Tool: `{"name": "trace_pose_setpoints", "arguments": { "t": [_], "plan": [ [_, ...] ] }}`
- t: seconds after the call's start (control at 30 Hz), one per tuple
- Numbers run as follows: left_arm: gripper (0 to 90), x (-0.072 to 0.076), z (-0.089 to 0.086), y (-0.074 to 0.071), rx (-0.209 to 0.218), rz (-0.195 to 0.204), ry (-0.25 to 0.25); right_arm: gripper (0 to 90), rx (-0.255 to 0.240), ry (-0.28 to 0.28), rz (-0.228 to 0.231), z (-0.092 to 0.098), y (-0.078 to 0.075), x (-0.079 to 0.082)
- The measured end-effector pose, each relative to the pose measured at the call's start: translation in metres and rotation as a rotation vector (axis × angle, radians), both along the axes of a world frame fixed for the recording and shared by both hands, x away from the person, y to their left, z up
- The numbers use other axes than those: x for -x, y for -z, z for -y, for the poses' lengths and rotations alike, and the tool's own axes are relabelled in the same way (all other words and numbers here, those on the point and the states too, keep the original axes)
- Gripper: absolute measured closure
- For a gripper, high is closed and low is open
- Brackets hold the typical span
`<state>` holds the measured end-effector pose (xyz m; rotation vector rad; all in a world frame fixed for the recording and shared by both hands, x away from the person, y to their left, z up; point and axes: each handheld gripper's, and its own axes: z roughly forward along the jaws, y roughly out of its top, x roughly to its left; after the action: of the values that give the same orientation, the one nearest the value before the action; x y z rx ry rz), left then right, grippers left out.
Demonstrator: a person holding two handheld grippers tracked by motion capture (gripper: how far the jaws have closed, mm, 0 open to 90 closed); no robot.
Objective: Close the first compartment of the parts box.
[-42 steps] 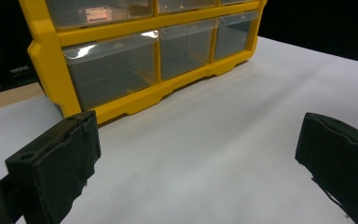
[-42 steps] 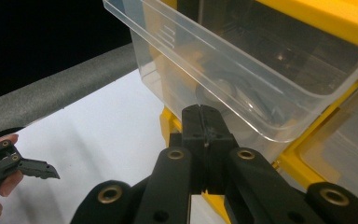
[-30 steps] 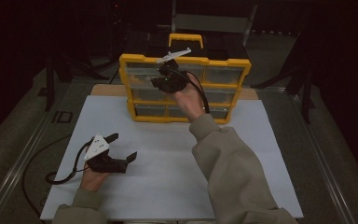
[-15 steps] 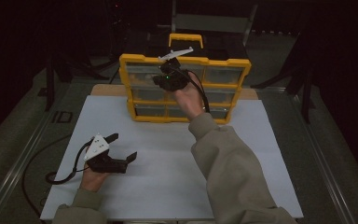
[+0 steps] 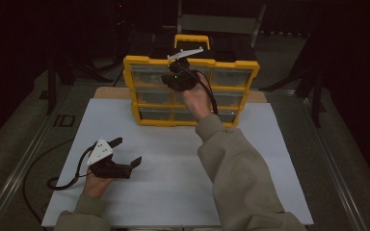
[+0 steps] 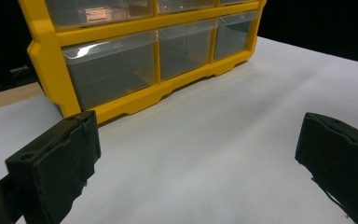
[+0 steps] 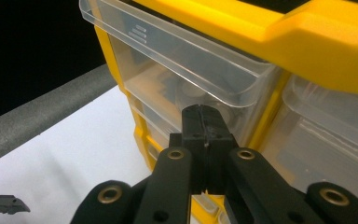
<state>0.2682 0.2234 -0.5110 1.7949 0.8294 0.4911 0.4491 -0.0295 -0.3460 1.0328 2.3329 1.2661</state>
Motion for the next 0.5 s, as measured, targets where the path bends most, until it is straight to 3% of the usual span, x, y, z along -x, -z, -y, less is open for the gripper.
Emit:
{"name": "trace_pose_setpoints", "arguments": {
  "t": [0.5],
  "plan": [
    [0.8,0.0001,0.0001,0.0001,0.000,0.000,0.000,90.0,-0.006,0.050,0.013,0.0004,0.0003,-0.0079]
  ]
}}
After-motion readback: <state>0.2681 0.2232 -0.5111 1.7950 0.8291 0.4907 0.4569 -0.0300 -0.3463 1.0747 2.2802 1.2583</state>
